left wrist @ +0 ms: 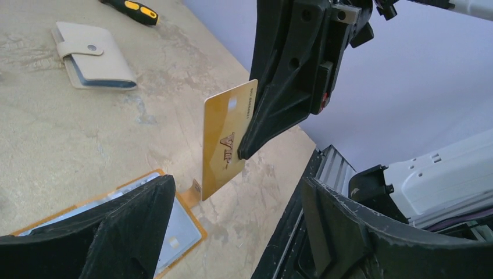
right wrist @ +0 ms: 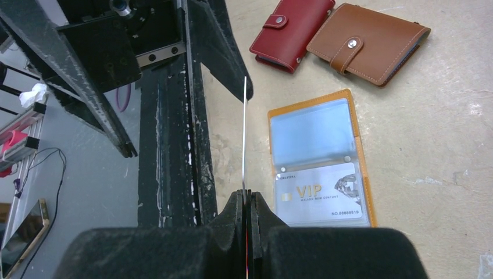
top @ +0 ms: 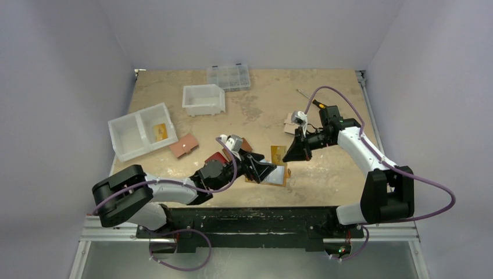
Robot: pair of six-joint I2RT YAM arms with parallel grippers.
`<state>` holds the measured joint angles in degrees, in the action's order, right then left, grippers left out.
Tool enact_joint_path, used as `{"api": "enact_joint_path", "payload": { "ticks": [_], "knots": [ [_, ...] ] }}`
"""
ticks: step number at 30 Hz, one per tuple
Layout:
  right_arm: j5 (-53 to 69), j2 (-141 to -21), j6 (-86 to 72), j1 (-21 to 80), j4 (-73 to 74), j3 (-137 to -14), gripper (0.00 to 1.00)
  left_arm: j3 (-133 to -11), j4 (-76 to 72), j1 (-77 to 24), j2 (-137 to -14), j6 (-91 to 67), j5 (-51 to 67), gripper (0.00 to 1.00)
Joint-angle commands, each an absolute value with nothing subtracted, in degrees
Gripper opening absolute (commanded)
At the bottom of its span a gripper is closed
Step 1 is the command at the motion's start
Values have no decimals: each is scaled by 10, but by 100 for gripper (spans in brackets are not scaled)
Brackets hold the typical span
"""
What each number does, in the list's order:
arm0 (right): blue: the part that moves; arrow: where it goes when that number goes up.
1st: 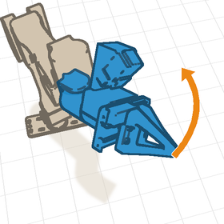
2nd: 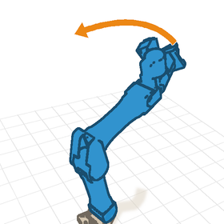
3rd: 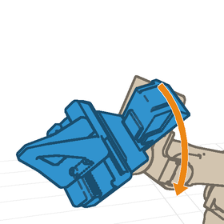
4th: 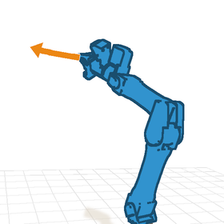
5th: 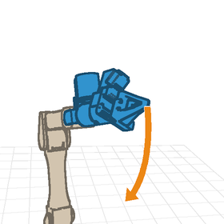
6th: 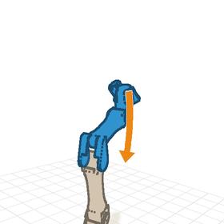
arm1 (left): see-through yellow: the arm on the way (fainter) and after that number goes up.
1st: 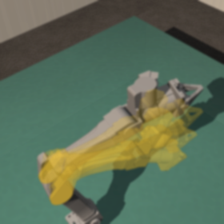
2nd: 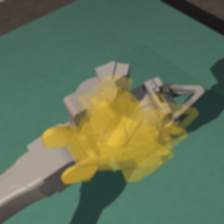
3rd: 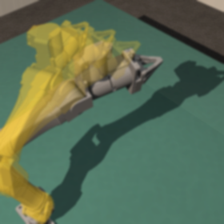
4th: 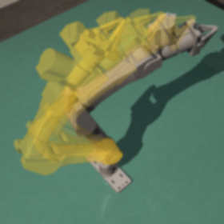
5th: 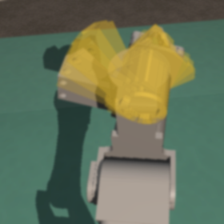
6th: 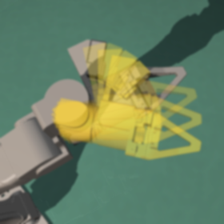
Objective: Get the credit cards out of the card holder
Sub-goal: Place the credit card in the storage box.
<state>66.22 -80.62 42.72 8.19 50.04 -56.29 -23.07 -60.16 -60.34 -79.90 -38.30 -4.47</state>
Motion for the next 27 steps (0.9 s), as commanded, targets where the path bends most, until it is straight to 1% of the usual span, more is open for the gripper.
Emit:
{"api": "enact_joint_path", "payload": {
  "ticks": [1,5,10,11,13,17,21,23,25,27],
  "knots": [
    [686,-809,451,79,516,-587,0,-250,-669,-590,-826,-391,-22,84],
    [688,-810,456,79,521,-587,0,-253,-703,-580,-857,-412,-7,83],
    [690,-810,462,79,526,-589,0,-265,-754,-574,-901,-435,27,74],
    [691,-810,464,79,528,-589,0,-266,-766,-573,-910,-438,34,71],
    [692,-810,467,79,530,-589,0,-272,-780,-569,-926,-447,49,61],
    [692,-811,468,79,532,-590,0,-288,-791,-564,-951,-461,78,46],
    [693,-811,471,79,534,-591,0,-292,-798,-563,-962,-466,83,38],
    [693,-810,472,79,535,-591,0,-293,-800,-562,-965,-466,85,28],
    [693,-811,472,79,535,-591,0,-292,-803,-561,-969,-467,87,14],
    [693,-810,473,79,535,-591,0,-291,-809,-560,-971,-468,90,6]
  ]
}}
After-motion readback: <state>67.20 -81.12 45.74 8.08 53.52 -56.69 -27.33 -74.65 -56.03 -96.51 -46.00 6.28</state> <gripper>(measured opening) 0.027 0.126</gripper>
